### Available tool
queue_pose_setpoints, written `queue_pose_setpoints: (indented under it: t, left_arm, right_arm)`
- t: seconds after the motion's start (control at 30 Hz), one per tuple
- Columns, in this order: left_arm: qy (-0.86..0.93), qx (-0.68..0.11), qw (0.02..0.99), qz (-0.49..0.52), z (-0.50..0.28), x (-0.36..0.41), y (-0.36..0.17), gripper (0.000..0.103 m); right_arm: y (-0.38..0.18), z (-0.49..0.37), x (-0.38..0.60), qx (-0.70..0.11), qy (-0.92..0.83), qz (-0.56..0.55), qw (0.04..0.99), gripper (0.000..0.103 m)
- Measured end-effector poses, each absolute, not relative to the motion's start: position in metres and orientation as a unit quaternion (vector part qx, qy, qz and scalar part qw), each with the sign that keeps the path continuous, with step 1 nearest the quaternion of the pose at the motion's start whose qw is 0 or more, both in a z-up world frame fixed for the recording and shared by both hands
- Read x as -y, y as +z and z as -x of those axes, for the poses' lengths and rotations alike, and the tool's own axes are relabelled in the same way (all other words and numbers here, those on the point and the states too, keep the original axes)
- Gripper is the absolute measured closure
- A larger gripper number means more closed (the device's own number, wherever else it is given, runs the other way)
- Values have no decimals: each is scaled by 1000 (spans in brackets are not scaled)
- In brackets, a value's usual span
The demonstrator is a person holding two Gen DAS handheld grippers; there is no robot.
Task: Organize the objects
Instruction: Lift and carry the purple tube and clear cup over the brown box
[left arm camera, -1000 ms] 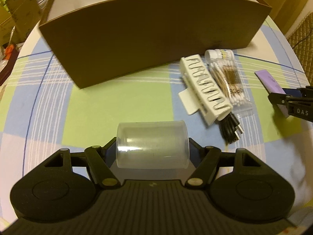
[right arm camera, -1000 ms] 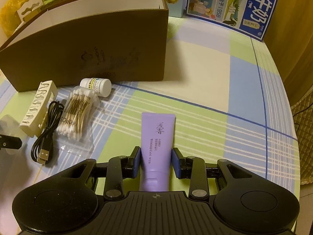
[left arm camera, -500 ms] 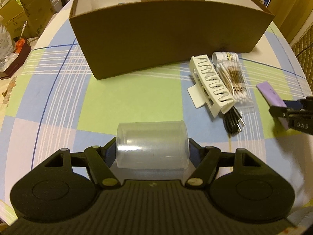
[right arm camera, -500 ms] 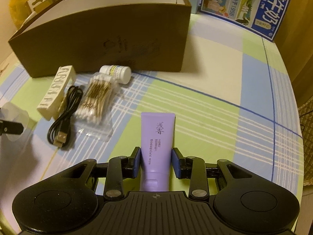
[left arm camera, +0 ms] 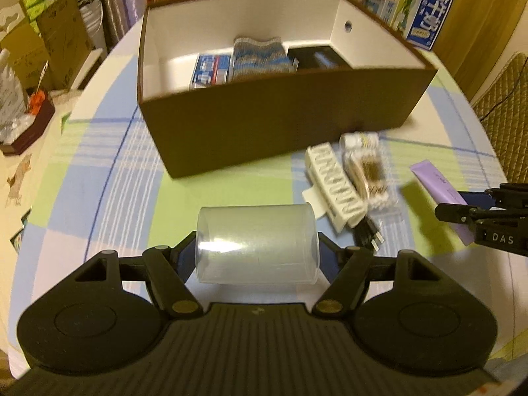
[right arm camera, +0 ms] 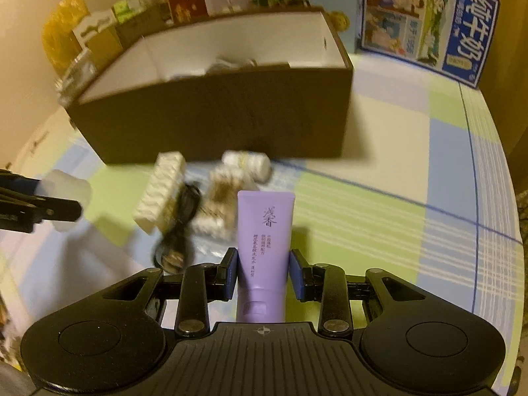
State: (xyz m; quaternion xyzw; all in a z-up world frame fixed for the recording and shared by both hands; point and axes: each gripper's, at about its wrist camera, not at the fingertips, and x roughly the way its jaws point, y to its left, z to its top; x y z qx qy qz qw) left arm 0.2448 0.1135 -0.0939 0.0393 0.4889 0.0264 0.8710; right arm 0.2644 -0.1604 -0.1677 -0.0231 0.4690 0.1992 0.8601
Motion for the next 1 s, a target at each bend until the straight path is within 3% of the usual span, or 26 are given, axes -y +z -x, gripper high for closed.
queue_pose_setpoints:
  t: [0.57, 1.0]
  left_arm:
    - [15, -423, 903, -77, -297, -118, -34, 34]
    - [13, -432, 897, -98, -362, -130, -30, 34]
  right_arm:
    - [-95, -304, 127, -399, 251, -16, 882, 73]
    - [-78, -365, 96, -379, 256, -25, 889, 73]
